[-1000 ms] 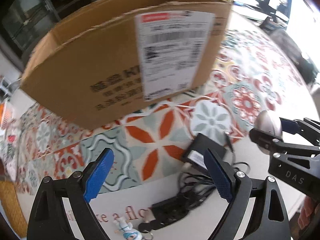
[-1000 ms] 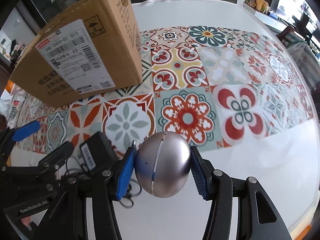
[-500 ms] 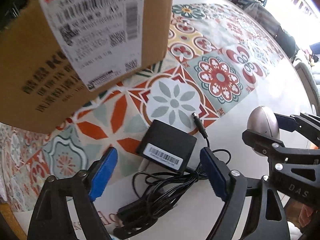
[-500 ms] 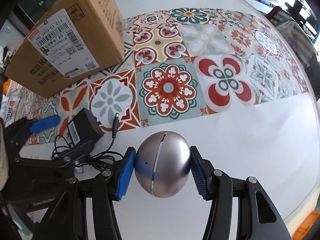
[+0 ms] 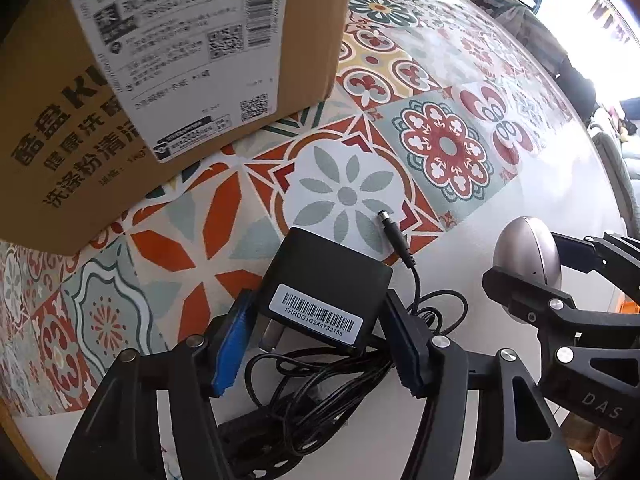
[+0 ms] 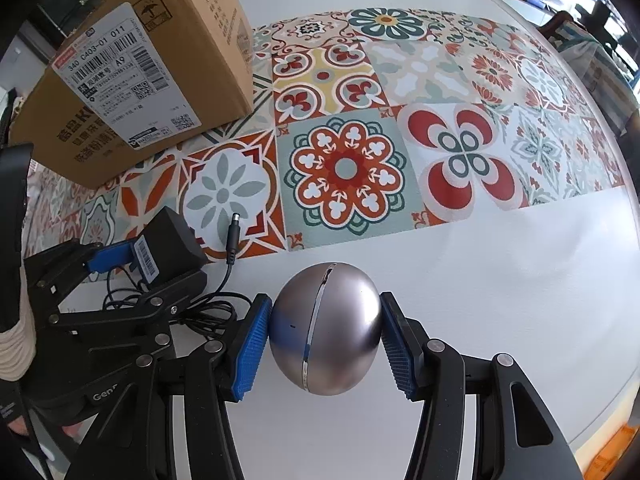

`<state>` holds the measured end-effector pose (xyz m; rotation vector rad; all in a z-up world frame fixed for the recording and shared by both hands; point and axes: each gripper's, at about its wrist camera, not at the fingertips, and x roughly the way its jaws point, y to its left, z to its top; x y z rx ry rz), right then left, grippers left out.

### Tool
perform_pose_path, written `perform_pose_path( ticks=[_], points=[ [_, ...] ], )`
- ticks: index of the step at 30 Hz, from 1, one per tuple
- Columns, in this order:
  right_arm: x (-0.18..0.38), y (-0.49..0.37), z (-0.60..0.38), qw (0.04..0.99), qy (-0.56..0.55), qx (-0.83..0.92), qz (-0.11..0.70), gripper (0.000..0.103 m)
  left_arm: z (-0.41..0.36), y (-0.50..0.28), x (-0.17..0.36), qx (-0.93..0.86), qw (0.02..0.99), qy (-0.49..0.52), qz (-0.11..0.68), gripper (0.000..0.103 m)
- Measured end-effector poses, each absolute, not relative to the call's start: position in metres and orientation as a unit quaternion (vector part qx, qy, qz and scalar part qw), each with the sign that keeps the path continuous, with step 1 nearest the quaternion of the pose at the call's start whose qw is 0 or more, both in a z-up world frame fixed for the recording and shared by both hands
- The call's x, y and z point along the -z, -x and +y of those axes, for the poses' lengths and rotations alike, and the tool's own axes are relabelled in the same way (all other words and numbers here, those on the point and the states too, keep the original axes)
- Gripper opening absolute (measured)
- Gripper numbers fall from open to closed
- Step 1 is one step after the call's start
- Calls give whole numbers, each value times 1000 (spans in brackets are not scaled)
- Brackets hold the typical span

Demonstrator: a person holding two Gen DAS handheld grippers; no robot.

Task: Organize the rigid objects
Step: 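Grasp the black power adapter with the left gripper while the right holds the sphere, then carry the sphere and adapter over the box with both grippers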

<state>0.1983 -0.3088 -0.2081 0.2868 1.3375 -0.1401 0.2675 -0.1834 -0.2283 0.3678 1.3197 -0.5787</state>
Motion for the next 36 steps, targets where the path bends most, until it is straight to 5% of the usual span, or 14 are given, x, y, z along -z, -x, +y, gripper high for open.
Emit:
perform_pose_path(
  ticks=[36],
  points=[
    [81,-219,-253,875,-63,-4,480,54,-87,-260,88,160,866,-82,467,61]
  ],
)
